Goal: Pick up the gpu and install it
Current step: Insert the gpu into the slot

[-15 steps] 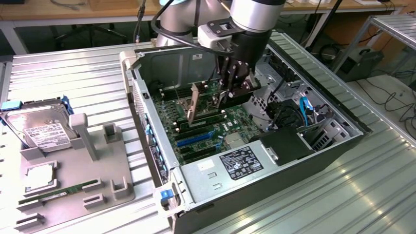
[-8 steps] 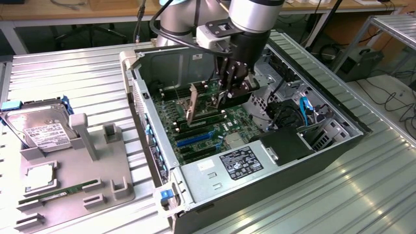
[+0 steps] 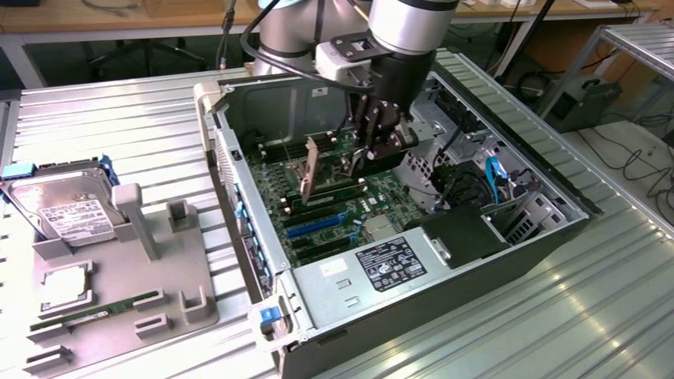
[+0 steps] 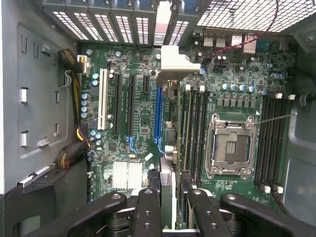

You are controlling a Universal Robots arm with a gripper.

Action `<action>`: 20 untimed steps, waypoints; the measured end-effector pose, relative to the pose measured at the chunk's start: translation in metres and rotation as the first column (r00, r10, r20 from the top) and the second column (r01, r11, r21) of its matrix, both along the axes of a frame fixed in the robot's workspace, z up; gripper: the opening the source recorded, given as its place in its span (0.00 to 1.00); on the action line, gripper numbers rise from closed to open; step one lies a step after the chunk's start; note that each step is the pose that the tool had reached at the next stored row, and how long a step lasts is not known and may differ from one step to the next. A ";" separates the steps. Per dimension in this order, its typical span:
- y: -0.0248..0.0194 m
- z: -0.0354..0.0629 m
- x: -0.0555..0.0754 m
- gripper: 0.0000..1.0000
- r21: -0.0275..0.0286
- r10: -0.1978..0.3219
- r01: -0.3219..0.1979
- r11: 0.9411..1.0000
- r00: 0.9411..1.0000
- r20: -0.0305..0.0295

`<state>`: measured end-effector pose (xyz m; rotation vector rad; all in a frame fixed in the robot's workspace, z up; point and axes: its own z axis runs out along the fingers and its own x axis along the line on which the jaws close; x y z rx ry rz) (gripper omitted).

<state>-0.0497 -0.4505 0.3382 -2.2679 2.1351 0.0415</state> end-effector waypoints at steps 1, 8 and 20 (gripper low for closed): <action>0.0000 -0.0001 0.000 0.26 0.000 0.000 0.000 1.000 1.000 0.000; 0.0000 -0.0011 -0.002 0.26 0.000 0.000 0.000 1.000 1.000 0.000; 0.0000 -0.0027 -0.005 0.26 0.000 0.000 0.000 1.000 1.000 0.000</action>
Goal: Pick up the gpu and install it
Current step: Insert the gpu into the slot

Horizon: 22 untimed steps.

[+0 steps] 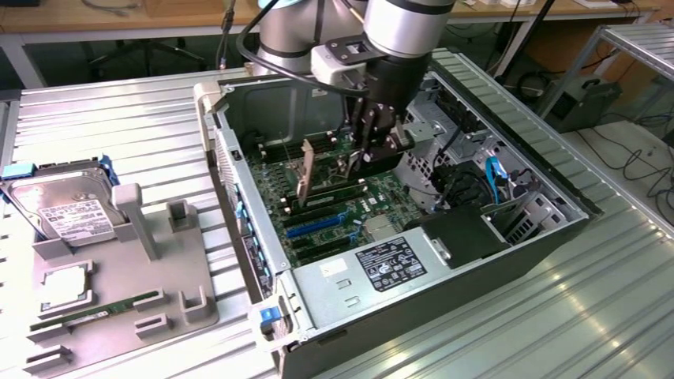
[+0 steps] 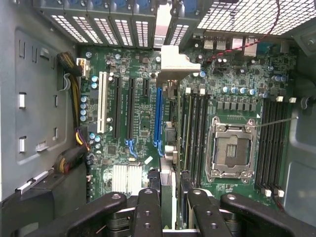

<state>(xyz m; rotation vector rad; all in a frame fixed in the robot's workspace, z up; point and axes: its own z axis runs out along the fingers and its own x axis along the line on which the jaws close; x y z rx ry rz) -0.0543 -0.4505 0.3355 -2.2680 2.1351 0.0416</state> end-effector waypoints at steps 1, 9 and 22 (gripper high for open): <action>0.0000 -0.0001 0.000 0.26 0.000 0.000 0.000 1.000 1.000 0.000; 0.0000 -0.0012 -0.002 0.26 0.000 0.000 0.000 1.000 1.000 0.000; 0.0000 -0.0037 -0.005 0.26 0.000 0.000 0.000 1.000 1.000 0.000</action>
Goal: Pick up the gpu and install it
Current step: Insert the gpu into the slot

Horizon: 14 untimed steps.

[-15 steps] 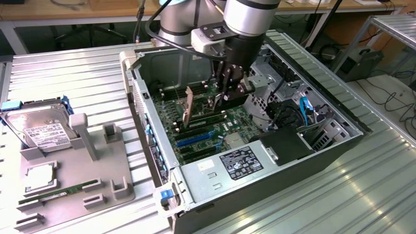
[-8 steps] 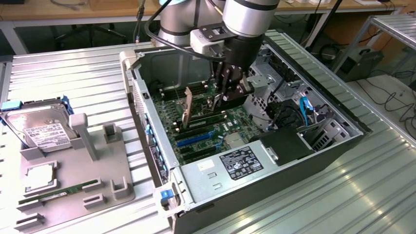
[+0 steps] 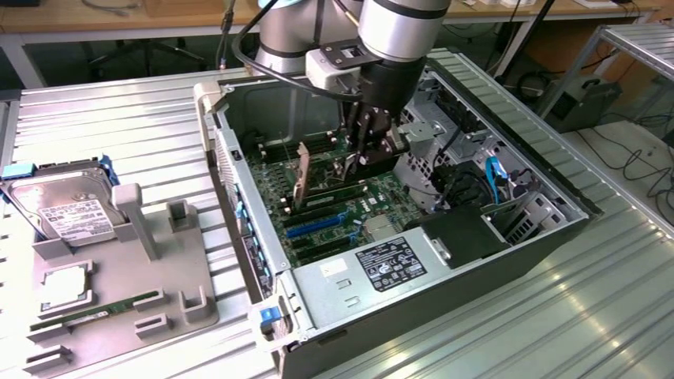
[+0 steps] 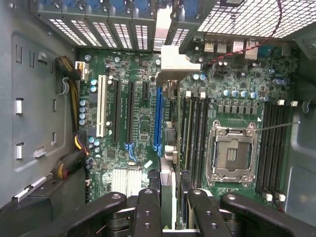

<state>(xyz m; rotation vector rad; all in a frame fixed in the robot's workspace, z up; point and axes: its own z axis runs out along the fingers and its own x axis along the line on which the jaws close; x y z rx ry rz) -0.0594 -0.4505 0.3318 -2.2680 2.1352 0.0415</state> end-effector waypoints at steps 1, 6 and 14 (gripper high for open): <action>0.0000 -0.0002 0.000 0.26 0.000 0.000 0.000 1.000 1.000 0.000; 0.0000 -0.0008 -0.002 0.26 0.000 0.000 0.000 1.000 1.000 0.000; 0.0000 -0.0018 -0.004 0.26 0.000 0.000 0.000 1.000 1.000 0.000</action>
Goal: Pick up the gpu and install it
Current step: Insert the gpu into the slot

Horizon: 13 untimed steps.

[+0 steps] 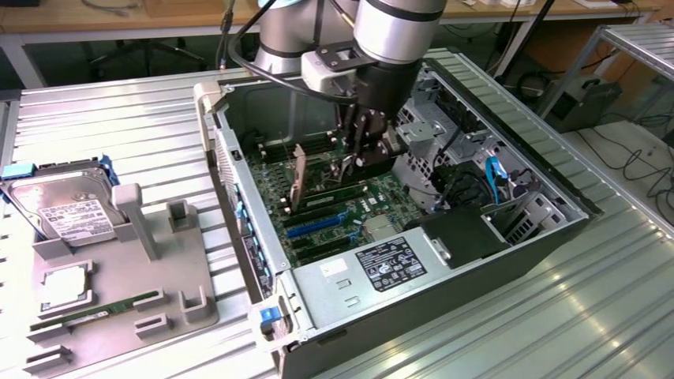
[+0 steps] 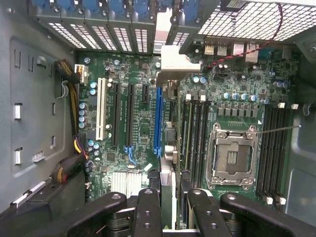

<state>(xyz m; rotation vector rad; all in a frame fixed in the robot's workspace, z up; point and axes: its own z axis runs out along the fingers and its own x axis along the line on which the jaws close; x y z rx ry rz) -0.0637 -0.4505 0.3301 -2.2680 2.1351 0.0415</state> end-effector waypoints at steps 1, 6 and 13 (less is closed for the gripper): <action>0.0000 -0.0002 0.000 0.26 0.000 0.000 0.000 1.000 1.000 0.000; 0.0000 -0.0010 -0.002 0.26 0.000 0.000 0.000 1.000 1.000 0.000; 0.0000 -0.0022 -0.003 0.26 0.000 0.000 0.000 1.000 1.000 0.000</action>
